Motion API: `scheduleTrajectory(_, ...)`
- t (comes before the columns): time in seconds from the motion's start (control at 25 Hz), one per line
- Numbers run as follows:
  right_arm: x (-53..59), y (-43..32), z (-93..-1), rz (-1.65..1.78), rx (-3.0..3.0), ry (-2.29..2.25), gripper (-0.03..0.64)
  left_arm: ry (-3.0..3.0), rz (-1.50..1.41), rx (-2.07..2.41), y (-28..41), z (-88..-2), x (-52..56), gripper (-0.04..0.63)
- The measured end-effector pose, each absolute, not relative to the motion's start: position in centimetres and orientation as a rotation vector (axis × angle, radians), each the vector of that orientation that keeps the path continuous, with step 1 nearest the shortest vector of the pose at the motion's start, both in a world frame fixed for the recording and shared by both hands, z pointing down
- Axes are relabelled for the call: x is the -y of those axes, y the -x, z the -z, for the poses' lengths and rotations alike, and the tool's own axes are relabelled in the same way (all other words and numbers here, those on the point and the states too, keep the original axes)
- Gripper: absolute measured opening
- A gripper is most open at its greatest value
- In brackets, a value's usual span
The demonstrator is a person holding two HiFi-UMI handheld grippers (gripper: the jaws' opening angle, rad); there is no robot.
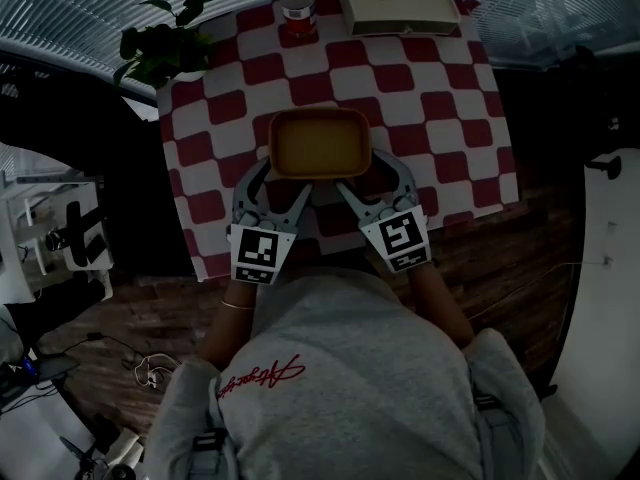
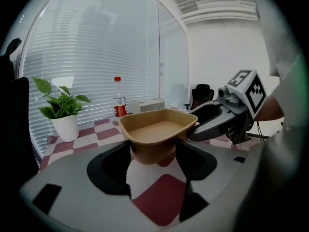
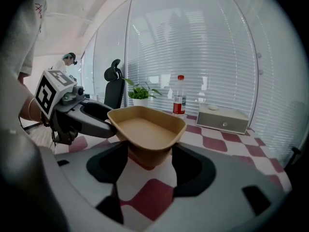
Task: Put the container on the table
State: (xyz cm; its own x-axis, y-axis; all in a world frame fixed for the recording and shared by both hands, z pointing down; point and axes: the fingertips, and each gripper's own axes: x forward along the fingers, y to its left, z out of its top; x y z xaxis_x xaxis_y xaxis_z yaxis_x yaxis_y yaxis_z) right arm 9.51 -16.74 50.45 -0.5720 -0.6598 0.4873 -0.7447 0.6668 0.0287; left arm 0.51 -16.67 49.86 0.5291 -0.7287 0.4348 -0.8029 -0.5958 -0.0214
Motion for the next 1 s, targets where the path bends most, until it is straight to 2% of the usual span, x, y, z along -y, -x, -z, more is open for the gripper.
scheduleTrajectory(1.0,15.8,-9.1,-52.5,-0.265,2.37,-1.047,0.288,-2.531,-0.647,1.263,0.0,-52.2,15.6,0.301)
